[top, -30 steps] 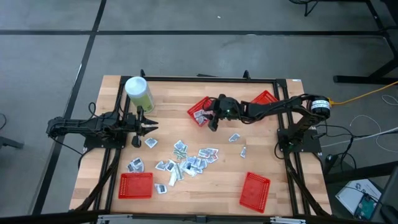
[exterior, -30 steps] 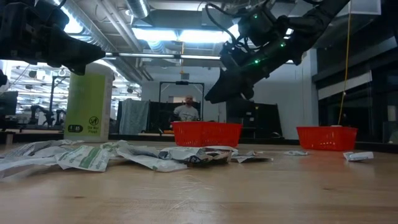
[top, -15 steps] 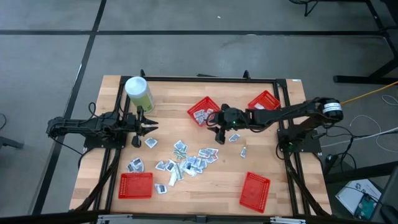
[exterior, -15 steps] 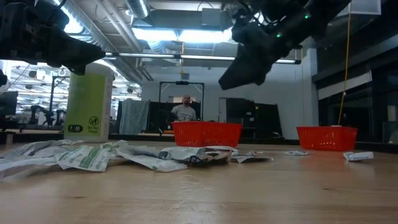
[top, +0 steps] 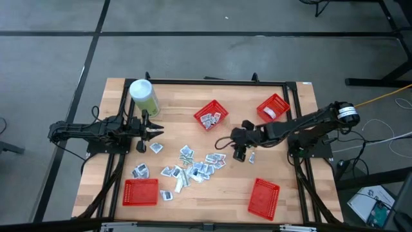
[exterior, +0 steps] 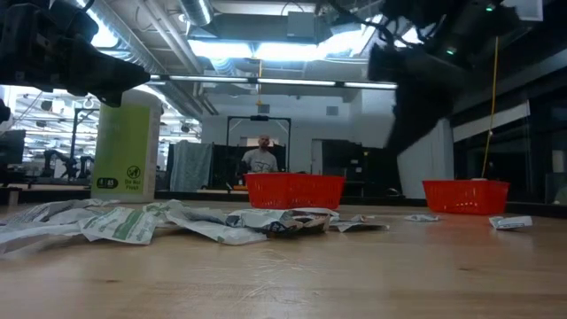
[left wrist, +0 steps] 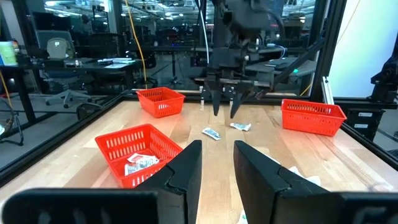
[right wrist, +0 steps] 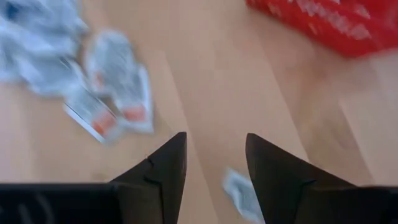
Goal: Pick & Place First Aid Supplies
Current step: Put the orange ointment pack into the red container
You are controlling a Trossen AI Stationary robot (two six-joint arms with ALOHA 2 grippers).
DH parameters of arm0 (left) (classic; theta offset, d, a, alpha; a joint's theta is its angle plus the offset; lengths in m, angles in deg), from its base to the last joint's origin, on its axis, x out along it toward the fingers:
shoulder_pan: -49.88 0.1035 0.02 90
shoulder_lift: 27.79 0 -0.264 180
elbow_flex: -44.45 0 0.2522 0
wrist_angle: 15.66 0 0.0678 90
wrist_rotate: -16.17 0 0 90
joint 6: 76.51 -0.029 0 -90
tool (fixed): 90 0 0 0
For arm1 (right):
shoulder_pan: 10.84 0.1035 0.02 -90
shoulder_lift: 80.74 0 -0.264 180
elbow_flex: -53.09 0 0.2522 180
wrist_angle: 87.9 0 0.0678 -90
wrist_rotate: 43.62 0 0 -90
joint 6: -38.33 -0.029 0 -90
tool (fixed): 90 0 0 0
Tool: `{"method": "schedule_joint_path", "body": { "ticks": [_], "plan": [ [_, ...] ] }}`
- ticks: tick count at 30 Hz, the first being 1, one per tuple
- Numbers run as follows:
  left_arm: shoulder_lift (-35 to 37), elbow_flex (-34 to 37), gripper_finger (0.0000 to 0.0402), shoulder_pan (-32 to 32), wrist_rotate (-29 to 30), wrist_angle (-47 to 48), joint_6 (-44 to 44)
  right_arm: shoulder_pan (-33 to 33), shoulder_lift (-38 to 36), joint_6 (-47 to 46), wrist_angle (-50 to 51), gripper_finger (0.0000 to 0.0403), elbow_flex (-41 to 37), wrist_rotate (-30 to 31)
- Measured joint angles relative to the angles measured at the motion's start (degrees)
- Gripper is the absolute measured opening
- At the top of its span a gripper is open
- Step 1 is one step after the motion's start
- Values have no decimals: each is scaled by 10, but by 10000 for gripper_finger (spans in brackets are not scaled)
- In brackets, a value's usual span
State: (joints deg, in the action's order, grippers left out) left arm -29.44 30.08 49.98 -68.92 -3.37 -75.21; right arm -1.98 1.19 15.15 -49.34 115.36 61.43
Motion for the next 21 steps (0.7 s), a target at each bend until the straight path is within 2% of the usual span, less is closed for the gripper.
{"method": "schedule_joint_path", "body": {
  "ticks": [4, 7, 14, 21],
  "plan": [
    [0, 0, 88, 0, 0, 0, 0, 18, 0, -30, 68, 165, 0, 36],
    [0, 0, 88, 0, 0, 0, 0, 25, 0, -38, 66, 165, -14, 49],
    [0, 0, 88, 0, 0, 0, 0, 22, 0, -63, -15, 165, -89, 49],
    [0, 0, 88, 0, 0, 0, 0, 18, 0, -65, -107, 165, -133, 48]
  ]
}}
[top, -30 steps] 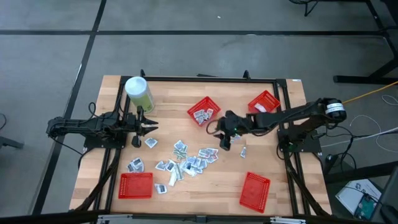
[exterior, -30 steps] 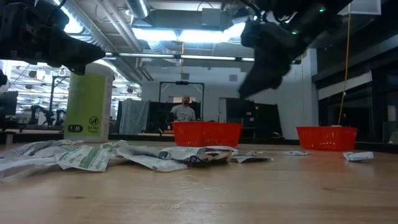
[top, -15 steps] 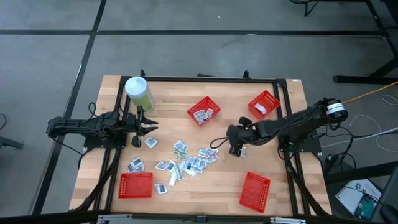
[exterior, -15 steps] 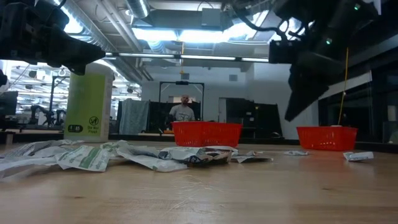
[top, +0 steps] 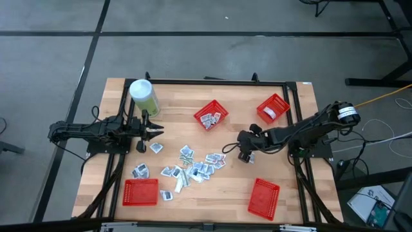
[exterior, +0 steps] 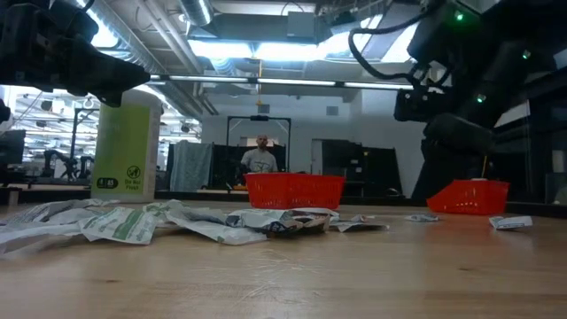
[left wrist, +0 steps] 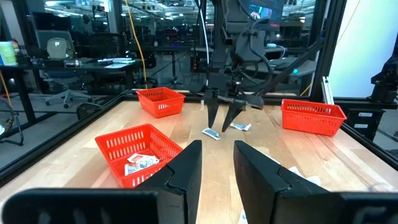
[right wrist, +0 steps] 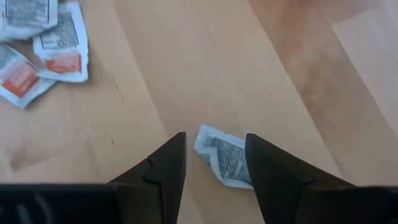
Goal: Pick & Place First Aid Supplies
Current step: Put the orange ointment pack into the red container
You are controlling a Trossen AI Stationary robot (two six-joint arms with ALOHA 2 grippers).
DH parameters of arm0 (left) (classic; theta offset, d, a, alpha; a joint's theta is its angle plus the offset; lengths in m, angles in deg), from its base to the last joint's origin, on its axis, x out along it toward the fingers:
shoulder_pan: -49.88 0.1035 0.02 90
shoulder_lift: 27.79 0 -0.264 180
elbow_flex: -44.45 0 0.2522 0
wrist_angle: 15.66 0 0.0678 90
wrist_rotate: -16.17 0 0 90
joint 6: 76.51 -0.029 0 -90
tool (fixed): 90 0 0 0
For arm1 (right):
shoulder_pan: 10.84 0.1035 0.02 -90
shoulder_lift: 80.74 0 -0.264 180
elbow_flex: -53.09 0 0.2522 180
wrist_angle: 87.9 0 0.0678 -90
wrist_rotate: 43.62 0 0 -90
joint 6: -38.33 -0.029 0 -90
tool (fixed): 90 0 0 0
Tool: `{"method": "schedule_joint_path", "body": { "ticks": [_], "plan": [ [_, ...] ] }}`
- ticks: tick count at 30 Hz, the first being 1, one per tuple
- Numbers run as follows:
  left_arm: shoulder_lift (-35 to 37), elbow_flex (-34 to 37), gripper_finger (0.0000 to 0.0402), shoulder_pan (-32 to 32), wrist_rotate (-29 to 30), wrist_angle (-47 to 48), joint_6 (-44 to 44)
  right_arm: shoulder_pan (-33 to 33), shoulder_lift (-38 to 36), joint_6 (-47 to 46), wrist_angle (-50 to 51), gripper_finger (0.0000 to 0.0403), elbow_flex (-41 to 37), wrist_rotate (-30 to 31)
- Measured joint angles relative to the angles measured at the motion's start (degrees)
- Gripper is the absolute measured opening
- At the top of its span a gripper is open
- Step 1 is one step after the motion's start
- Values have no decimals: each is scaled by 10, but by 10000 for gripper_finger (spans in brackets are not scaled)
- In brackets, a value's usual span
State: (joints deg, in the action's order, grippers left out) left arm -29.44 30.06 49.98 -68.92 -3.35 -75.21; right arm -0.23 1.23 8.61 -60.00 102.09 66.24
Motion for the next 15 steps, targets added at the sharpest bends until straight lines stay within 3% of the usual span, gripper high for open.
{"method": "schedule_joint_path", "body": {
  "ticks": [15],
  "plan": [
    [0, 0, 88, 0, 0, 0, 0, -2, -1, -48, -86, 164, -76, -3]
  ]
}}
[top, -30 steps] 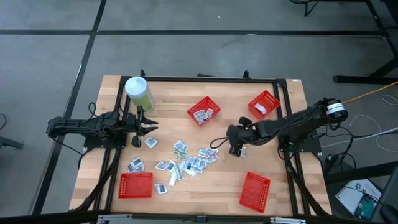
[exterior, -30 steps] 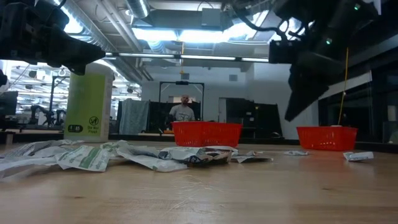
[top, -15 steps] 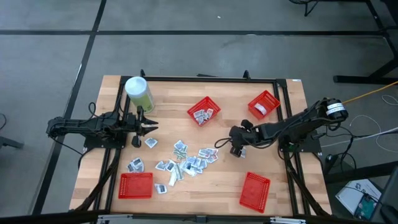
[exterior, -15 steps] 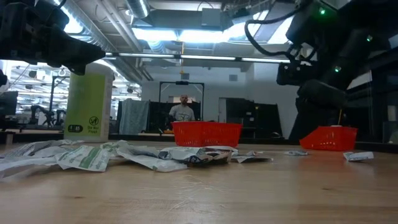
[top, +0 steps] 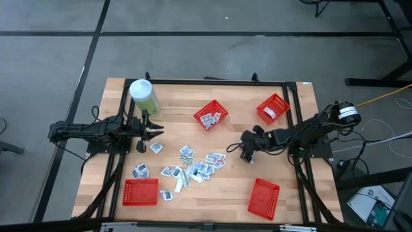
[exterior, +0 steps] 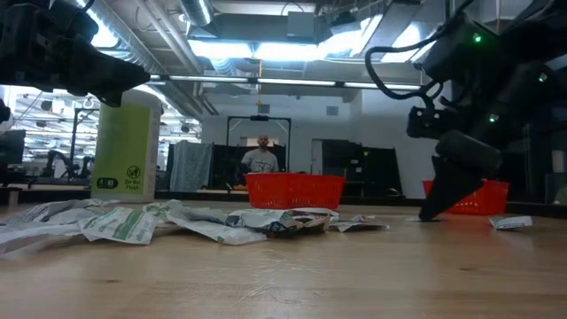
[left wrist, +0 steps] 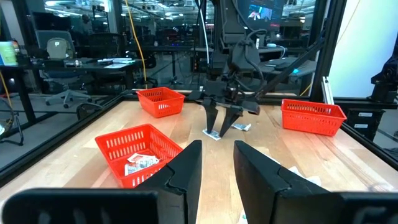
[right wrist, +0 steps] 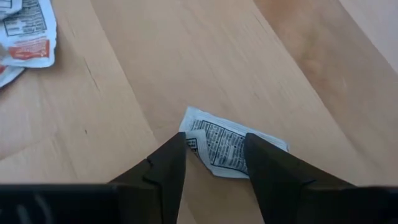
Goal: Pick & Place First Aid Supplies
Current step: Put the orange ointment pack into the red container
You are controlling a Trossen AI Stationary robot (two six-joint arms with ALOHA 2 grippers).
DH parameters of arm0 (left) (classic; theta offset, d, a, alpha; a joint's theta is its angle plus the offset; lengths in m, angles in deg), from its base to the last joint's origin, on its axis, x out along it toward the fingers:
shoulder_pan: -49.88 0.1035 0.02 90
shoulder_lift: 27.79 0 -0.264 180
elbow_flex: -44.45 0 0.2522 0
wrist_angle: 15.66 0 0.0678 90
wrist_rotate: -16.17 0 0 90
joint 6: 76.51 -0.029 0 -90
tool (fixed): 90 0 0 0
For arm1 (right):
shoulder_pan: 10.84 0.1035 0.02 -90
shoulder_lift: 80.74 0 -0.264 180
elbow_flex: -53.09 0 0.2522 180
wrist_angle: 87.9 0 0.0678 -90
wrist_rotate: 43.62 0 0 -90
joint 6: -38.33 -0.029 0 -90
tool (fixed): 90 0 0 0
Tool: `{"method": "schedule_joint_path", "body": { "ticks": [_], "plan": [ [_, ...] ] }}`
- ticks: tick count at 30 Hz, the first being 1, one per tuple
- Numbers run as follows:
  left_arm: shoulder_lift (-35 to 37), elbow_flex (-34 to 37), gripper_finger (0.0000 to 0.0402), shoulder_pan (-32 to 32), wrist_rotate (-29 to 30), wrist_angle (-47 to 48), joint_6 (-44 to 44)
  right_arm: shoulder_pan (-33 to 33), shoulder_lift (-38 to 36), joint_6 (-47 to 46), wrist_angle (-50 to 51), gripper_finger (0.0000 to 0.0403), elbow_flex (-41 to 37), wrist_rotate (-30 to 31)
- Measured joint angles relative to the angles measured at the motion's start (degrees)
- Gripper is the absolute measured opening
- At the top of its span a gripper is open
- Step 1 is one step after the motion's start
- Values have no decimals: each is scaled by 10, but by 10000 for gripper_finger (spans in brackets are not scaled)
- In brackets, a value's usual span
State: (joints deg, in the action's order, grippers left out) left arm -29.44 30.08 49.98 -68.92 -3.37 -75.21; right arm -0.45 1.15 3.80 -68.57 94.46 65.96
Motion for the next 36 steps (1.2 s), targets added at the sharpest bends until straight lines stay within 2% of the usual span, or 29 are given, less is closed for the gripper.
{"method": "schedule_joint_path", "body": {
  "ticks": [6, 18, 27, 36],
  "plan": [
    [0, 0, 88, 0, 0, 0, 0, 0, -1, -13, -1, 141, -6, -7],
    [0, 0, 88, 0, 0, 0, 0, 0, 0, -30, -21, 10, -7, -18],
    [0, 0, 88, 0, 0, 0, 0, -1, 3, -11, -62, 27, -9, -20],
    [0, 0, 88, 0, 0, 0, 0, -1, 3, 18, -125, 6, -9, -5]
  ]
}}
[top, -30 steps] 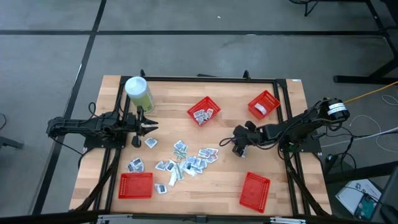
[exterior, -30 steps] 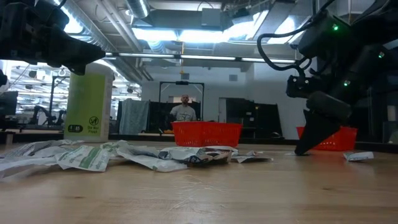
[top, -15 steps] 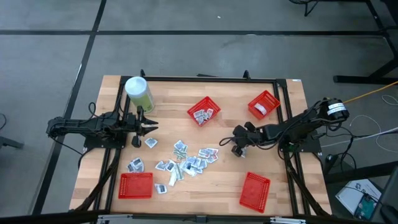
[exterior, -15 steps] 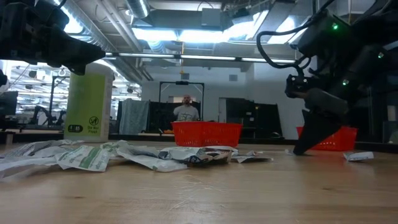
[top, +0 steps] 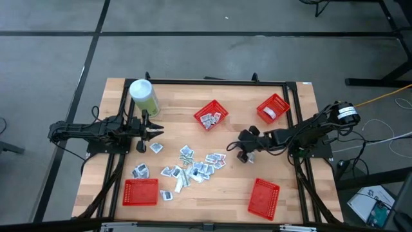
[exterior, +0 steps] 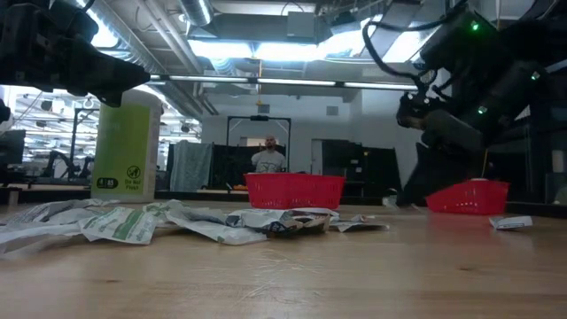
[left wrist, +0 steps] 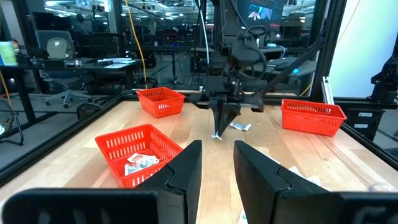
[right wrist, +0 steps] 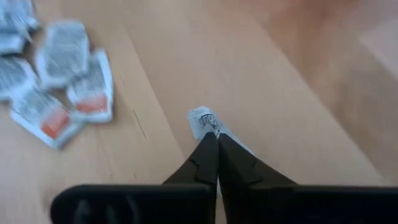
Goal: Pick & Place First Aid Supplies
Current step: Put the orange ointment pack into the red container
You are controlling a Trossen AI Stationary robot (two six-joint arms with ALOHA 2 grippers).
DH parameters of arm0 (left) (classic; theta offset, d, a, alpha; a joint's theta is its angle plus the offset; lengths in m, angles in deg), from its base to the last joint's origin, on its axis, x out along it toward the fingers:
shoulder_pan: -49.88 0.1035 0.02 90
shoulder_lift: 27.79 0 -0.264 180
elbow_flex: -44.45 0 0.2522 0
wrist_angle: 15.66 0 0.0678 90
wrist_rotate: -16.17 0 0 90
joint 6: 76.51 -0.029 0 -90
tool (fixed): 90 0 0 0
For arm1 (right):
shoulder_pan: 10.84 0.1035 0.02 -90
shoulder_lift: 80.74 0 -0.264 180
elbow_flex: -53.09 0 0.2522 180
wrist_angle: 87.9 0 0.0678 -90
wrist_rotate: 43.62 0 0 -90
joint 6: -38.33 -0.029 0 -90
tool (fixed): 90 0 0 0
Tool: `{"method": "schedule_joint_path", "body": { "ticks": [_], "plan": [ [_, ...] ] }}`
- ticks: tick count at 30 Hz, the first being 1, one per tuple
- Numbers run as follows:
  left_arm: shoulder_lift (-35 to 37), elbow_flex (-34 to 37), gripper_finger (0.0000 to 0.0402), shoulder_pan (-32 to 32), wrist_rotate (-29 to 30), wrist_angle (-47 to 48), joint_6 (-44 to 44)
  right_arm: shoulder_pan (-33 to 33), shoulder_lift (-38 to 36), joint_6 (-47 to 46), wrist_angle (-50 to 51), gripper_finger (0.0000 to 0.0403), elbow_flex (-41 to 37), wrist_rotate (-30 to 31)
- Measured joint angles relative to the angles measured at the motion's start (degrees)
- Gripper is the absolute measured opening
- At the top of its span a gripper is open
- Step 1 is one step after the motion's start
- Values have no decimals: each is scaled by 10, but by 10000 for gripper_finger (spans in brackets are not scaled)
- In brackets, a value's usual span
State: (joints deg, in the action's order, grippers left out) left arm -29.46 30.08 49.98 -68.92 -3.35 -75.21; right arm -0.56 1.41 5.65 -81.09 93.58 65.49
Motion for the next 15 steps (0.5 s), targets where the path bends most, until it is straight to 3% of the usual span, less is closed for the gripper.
{"method": "schedule_joint_path", "body": {
  "ticks": [15],
  "plan": [
    [0, 0, 88, 0, 0, 0, 0, -3, -1, 36, -153, 9, 1, 21]
  ]
}}
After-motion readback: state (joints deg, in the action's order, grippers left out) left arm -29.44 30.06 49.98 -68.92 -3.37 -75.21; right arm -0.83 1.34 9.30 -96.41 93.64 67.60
